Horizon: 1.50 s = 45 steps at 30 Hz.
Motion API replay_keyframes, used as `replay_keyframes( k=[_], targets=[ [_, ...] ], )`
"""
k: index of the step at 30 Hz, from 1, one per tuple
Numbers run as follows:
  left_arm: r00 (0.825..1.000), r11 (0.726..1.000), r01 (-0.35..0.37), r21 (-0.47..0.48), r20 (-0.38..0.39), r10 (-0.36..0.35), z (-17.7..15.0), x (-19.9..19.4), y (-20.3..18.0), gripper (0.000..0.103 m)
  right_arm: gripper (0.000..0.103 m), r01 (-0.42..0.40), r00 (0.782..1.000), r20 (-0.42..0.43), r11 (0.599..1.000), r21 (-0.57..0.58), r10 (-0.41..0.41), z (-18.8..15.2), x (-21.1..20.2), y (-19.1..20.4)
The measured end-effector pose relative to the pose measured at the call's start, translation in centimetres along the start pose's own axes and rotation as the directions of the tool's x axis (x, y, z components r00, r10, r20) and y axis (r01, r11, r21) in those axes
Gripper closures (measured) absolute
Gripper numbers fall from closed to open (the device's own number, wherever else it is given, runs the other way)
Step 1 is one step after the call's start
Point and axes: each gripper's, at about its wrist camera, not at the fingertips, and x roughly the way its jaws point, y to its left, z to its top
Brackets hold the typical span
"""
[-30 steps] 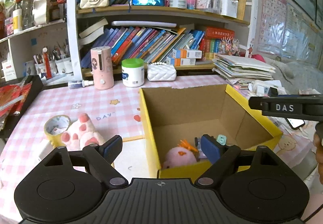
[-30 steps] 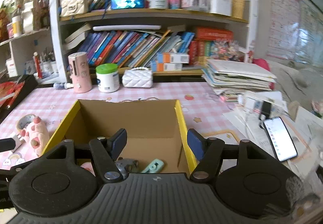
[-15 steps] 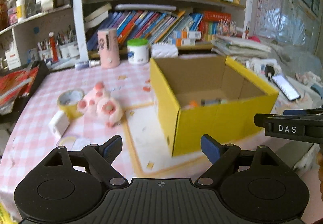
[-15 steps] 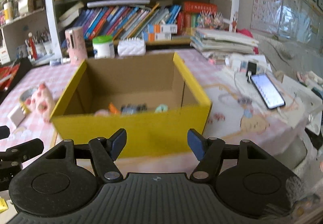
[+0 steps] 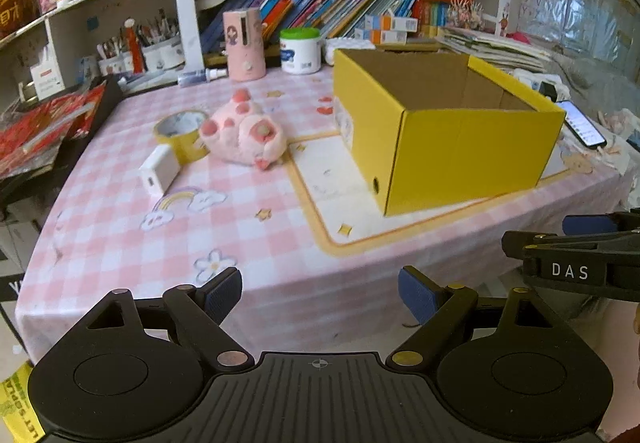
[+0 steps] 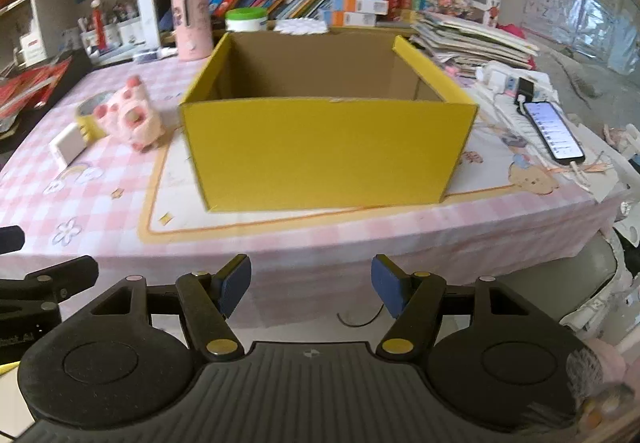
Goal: Organize objects
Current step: 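Withdraw both open tools from the box back over the table, then move the right tool toward the pink pig plush and the left toward the white charger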
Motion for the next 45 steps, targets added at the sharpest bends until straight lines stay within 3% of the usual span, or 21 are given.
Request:
replay_keyframes(
  k=[16, 45],
  targets=[
    [0.998, 0.998, -0.052, -0.038, -0.022, 0.051, -2.5, -2.1, 4.3, 0.015, 0.037, -0.115, 0.992, -0.058, 0.992, -0.053, 0.112, -1.7, -0.4, 5.5],
    [0.988, 0.978, -0.152, -0.143, 0.009, 0.155, -3.8, -4.6, 11.5, 0.015, 0.037, -0.261, 0.965, -0.049, 0.945, -0.198, 0.256, -0.4, -0.7, 14.4]
  ],
)
